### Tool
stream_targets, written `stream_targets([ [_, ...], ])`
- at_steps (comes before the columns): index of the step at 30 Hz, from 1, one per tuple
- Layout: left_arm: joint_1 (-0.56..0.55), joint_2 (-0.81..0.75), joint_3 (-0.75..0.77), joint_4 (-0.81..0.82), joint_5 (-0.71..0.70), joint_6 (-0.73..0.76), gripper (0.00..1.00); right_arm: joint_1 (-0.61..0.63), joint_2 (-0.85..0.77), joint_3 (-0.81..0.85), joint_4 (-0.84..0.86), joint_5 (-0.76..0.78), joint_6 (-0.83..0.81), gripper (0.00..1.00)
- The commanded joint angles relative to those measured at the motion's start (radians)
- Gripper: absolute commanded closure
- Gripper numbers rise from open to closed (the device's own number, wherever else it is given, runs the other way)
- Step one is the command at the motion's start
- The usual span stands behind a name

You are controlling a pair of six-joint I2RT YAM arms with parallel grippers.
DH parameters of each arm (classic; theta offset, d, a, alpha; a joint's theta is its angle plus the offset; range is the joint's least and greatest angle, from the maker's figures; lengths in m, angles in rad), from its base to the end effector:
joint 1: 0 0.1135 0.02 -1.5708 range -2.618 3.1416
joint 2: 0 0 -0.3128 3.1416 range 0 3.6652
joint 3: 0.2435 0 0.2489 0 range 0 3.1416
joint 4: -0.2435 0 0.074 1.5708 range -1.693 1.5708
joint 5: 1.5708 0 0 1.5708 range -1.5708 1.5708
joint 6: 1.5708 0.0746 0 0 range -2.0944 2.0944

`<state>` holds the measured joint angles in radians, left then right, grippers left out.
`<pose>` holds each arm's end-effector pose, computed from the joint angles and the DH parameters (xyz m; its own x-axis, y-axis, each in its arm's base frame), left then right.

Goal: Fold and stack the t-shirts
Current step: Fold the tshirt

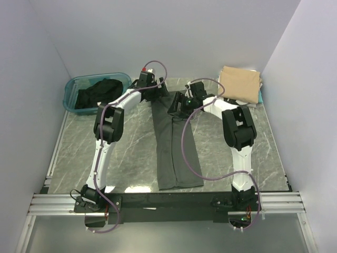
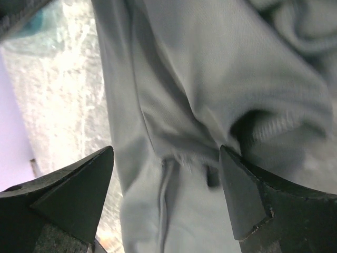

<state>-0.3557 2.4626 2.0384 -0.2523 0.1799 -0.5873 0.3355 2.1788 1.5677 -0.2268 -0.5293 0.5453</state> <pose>0.5795 -0.2295 0.1729 -0.7509 -0.3026 -0.5870 0.0689 0.8481 -0.5253 0.4820 0.2079 0.1779 -0.9129 0.1558 -0.3774 -0.1517 0.7287 0.6679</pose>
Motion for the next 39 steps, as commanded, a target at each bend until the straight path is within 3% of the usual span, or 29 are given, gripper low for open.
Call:
stream_targets([
  [1,0.004,0.059,0.061,-0.039,0.023,0.024,0.00,-0.012,-0.112,0.032,-0.100,0.089,-0.065,0.13],
  [5,0.004,0.062,0.173,-0.057,0.012,0.034,0.00,-0.010,-0.224,0.063,-0.149,0.117,-0.099,0.12],
  [8,0.003,0.021,0.218,-0.099,0.036,0.041,0.00,-0.010,-0.374,-0.009,-0.132,0.163,-0.091,0.12],
  [16,-0.092,-0.311,0.106,-0.133,-0.028,0.109,0.01,-0.009,-0.827,-0.420,-0.088,0.247,-0.016,0.10],
  [19,-0.149,-0.472,-0.028,-0.136,-0.062,0.115,0.00,-0.009,-0.989,-0.576,-0.095,0.261,0.013,0.09],
  [22,-0.208,-0.673,-0.261,-0.122,-0.138,0.046,0.01,-0.006,-1.138,-0.728,-0.106,0.247,0.039,0.08],
  [26,-0.327,-0.954,-0.771,0.007,-0.216,-0.084,0.01,0.011,-1.280,-0.877,-0.164,0.210,0.039,0.08],
  [31,-0.555,-1.235,-1.188,-0.028,-0.376,-0.320,0.01,0.078,-1.424,-1.021,-0.256,0.232,0.064,0.08],
  [34,-0.691,-1.348,-1.300,-0.126,-0.433,-0.478,0.00,0.115,-1.470,-1.074,-0.318,0.258,0.084,0.08],
  [39,-0.870,-1.432,-1.480,-0.122,-0.389,-0.676,0.02,0.237,-1.498,-1.158,-0.318,0.285,0.179,0.08],
])
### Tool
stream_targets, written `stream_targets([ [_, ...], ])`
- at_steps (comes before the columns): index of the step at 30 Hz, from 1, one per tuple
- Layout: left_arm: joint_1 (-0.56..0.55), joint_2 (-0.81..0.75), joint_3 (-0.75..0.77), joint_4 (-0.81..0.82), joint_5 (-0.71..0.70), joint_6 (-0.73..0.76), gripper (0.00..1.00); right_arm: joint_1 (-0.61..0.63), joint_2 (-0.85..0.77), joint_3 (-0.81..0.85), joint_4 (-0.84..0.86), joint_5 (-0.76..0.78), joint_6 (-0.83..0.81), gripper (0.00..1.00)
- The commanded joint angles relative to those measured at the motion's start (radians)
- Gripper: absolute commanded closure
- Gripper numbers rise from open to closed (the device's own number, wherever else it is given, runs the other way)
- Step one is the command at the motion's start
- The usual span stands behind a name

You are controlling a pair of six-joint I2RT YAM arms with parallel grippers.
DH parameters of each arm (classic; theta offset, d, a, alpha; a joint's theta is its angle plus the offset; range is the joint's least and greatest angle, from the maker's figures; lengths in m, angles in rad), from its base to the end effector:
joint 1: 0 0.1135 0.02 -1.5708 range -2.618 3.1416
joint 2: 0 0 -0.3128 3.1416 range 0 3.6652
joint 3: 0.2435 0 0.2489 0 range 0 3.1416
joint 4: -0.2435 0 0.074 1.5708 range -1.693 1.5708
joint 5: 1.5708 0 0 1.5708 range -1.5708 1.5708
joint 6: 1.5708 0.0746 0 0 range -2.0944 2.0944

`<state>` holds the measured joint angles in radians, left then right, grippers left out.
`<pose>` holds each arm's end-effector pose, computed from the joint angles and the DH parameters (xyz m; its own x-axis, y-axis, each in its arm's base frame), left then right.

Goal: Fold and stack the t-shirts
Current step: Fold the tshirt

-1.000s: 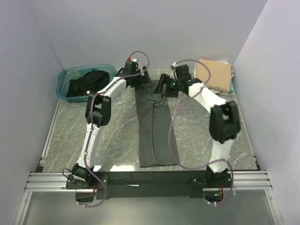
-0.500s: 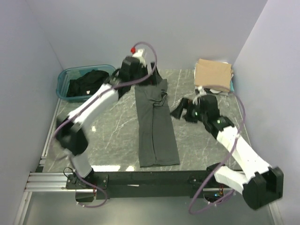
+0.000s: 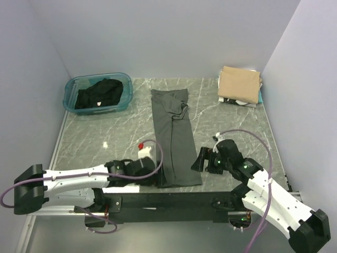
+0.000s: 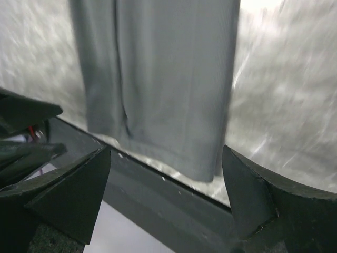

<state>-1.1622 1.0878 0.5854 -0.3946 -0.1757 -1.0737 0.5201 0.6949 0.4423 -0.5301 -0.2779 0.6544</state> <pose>0.0943 -0.1851 0.2116 -0.9042 -0.0898 -0.4176 0.1373 0.8646 -0.4833 0.1043 0.0833 0.2088 -0.8792 0.1710 -0.4448 -0.1406 0.7987 0.5851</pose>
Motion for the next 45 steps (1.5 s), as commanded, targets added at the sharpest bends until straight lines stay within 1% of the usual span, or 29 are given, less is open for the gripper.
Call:
stream_targets([
  [1,-0.106,-0.051,-0.041,0.029,-0.030,-0.231,0.03,0.064,-0.012,-0.042,-0.011,0.046,0.083,0.09],
  [2,-0.120,-0.042,-0.059,0.046,-0.028,-0.244,0.07,0.072,-0.011,-0.051,-0.005,0.046,0.102,0.09],
  [4,-0.143,0.001,-0.058,0.049,-0.033,-0.264,0.13,0.083,-0.009,-0.074,0.007,0.045,0.119,0.11],
  [5,-0.146,0.017,-0.046,0.046,-0.044,-0.265,0.20,0.086,-0.009,-0.080,0.008,0.043,0.131,0.12],
  [7,-0.154,0.067,-0.021,0.030,-0.059,-0.266,0.26,0.089,-0.008,-0.091,-0.001,0.049,0.146,0.16],
  [8,-0.152,0.082,-0.013,0.020,-0.073,-0.272,0.32,0.092,-0.008,-0.093,-0.008,0.054,0.146,0.17],
  [10,-0.152,0.122,0.002,0.008,-0.084,-0.273,0.37,0.095,-0.006,-0.094,-0.024,0.072,0.146,0.19],
  [11,-0.152,0.133,0.007,0.010,-0.087,-0.272,0.42,0.097,-0.005,-0.096,-0.025,0.075,0.148,0.20],
  [13,-0.154,0.164,0.016,0.026,-0.082,-0.258,0.46,0.098,0.005,-0.103,-0.021,0.072,0.151,0.23],
  [14,-0.152,0.175,0.017,0.030,-0.081,-0.256,0.50,0.098,0.012,-0.112,-0.013,0.071,0.155,0.24],
  [16,-0.154,0.205,0.025,0.027,-0.084,-0.258,0.52,0.101,0.020,-0.122,-0.001,0.060,0.162,0.25],
  [19,-0.154,0.231,0.034,0.025,-0.087,-0.256,0.61,0.109,0.035,-0.140,0.016,0.048,0.168,0.30],
  [21,-0.154,0.242,0.036,0.033,-0.085,-0.246,0.64,0.110,0.049,-0.146,0.018,0.048,0.171,0.33],
  [24,-0.154,0.257,0.042,0.039,-0.088,-0.235,0.76,0.123,0.072,-0.154,0.021,0.049,0.169,0.36],
  [25,-0.154,0.262,0.050,0.034,-0.087,-0.232,0.86,0.124,0.080,-0.154,0.022,0.052,0.171,0.38],
  [28,-0.152,0.274,0.059,0.034,-0.084,-0.224,0.99,0.133,0.101,-0.163,0.048,0.052,0.177,0.43],
  [29,-0.154,0.274,0.059,0.036,-0.085,-0.221,0.99,0.139,0.116,-0.168,0.064,0.048,0.179,0.45],
  [30,-0.154,0.273,0.060,0.034,-0.085,-0.216,0.99,0.143,0.124,-0.166,0.067,0.043,0.182,0.51],
  [32,-0.152,0.270,0.063,0.033,-0.087,-0.213,0.99,0.150,0.133,-0.157,0.059,0.040,0.188,0.56],
  [33,-0.152,0.264,0.063,0.033,-0.084,-0.213,0.99,0.162,0.133,-0.154,0.053,0.042,0.191,0.61],
  [35,-0.152,0.256,0.062,0.039,-0.079,-0.210,0.99,0.170,0.126,-0.143,0.024,0.055,0.195,0.64],
  [36,-0.154,0.248,0.059,0.045,-0.076,-0.207,0.99,0.175,0.123,-0.140,0.016,0.065,0.197,0.72],
  [38,-0.152,0.241,0.062,0.048,-0.077,-0.204,0.99,0.175,0.114,-0.131,0.007,0.080,0.200,0.80],
  [39,-0.152,0.232,0.063,0.049,-0.079,-0.195,0.99,0.175,0.112,-0.128,0.012,0.088,0.200,0.90],
  [41,-0.154,0.219,0.062,0.072,-0.076,-0.178,0.99,0.175,0.115,-0.116,0.037,0.083,0.191,1.00],
  [45,-0.139,0.178,0.060,0.103,-0.091,-0.140,0.99,0.175,0.129,-0.074,0.084,0.082,0.166,1.00],
])
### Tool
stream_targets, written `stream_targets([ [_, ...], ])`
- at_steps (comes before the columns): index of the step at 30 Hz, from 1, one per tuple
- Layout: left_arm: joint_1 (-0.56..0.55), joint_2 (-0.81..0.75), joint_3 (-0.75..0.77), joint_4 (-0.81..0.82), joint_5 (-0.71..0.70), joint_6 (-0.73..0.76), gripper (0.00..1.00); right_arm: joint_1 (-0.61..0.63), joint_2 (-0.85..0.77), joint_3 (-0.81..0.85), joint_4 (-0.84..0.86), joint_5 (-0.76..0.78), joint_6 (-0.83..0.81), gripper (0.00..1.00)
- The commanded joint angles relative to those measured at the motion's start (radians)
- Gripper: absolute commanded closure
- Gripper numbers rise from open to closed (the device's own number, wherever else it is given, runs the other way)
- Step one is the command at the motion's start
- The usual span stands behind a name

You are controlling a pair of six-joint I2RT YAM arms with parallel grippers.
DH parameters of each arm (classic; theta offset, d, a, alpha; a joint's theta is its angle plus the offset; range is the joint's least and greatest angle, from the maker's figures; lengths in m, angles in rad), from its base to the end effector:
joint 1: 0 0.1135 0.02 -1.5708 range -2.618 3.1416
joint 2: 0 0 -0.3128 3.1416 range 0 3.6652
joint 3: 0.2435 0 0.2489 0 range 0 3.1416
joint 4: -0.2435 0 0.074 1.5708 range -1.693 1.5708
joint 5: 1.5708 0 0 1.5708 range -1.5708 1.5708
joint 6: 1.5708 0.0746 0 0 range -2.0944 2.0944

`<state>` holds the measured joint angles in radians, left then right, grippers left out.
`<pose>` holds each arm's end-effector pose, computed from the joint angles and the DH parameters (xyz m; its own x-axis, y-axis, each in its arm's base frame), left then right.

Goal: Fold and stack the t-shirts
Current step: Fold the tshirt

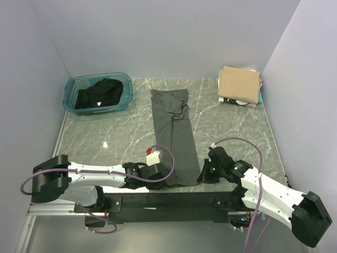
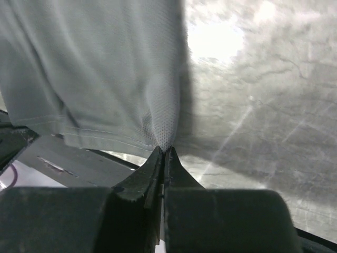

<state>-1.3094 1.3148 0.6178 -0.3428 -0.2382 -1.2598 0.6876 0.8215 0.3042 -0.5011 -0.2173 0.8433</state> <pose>0.0787 -0.2261 0.1807 -0.9325 -0.0941 -0.3487 0.0657 0.9052 -0.4198 0.0853 0.0909 0.1502 -0.9656 0.1507 -0.2119 0.0210 0.8576 0.5139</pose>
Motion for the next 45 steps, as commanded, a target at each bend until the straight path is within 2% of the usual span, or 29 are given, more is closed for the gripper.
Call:
stream_targets([
  [1,0.015,-0.054,0.033,0.050,-0.030,0.051,0.99,0.007,0.011,0.093,0.056,0.028,-0.029,1.00],
  [8,0.117,-0.075,0.095,0.076,-0.035,0.163,0.99,0.006,0.066,0.254,0.055,0.140,-0.085,1.00],
  [12,0.223,-0.074,0.158,0.077,-0.032,0.244,0.99,-0.009,0.120,0.331,0.105,0.206,-0.102,1.00],
  [17,0.347,-0.043,0.220,0.100,-0.003,0.342,0.99,-0.074,0.256,0.446,0.186,0.161,-0.141,1.00],
  [27,0.551,0.105,0.400,0.117,0.030,0.441,0.99,-0.197,0.485,0.673,0.180,0.139,-0.202,1.00],
  [45,0.726,0.377,0.605,0.120,0.131,0.536,0.99,-0.326,0.814,0.930,0.213,0.006,-0.280,1.00],
])
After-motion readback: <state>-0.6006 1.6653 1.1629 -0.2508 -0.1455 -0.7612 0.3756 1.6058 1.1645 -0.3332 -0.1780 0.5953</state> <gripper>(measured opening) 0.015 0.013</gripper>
